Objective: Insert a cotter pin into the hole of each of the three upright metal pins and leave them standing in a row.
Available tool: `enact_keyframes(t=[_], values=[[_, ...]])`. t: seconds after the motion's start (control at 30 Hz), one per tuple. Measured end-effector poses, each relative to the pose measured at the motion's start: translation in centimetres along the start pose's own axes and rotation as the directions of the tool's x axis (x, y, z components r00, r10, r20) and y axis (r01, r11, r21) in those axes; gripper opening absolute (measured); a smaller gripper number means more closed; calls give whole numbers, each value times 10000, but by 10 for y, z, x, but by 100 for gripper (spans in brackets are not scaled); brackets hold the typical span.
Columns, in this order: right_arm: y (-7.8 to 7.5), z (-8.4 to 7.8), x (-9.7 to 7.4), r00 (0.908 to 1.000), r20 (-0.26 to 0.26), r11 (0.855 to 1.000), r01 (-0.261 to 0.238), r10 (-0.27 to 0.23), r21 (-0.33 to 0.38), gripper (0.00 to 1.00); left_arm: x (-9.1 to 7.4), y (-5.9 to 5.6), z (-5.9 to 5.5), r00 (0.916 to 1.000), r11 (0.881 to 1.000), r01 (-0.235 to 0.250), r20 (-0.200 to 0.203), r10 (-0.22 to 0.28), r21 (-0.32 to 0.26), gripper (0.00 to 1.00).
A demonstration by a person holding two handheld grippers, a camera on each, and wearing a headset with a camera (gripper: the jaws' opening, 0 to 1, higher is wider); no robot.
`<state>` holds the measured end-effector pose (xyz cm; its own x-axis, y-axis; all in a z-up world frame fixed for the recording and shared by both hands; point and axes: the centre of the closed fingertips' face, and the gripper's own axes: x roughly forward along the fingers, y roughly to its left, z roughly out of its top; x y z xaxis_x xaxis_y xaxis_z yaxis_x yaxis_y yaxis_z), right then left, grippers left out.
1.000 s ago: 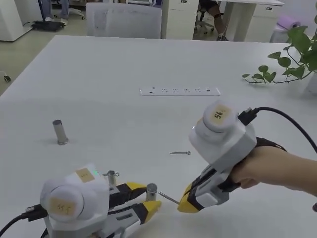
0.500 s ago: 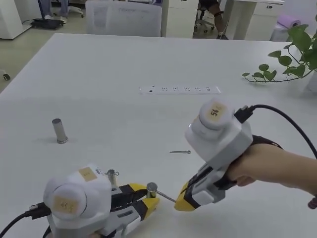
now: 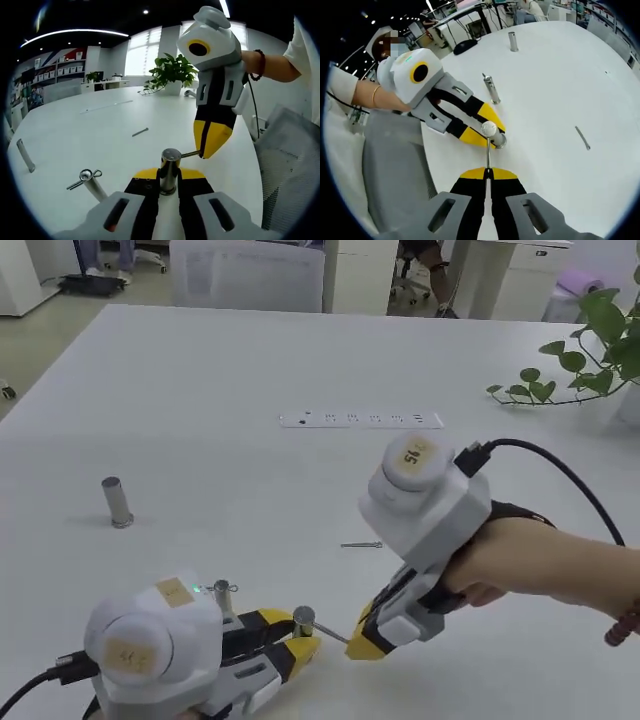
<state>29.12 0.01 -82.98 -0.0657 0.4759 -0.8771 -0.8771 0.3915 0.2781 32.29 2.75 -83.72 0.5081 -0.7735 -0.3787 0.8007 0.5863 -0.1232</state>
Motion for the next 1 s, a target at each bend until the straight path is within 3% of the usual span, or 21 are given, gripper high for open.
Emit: enact_keyframes(t=[0.43,0.6,1.0], values=[[3,2,-1,9999,-108,9984,-95,102,562,3,0,0,0,10000,9999,-20,-18,20,144,12],[3,8,-2,10000,-90,9894,24,-11,1450,3,0,0,0,10000,9999,-37,-17,38,156,11],[2,18,4,9995,-192,9897,259,-234,1408,3,1,0,0,10000,9999,-42,-28,43,166,11]])
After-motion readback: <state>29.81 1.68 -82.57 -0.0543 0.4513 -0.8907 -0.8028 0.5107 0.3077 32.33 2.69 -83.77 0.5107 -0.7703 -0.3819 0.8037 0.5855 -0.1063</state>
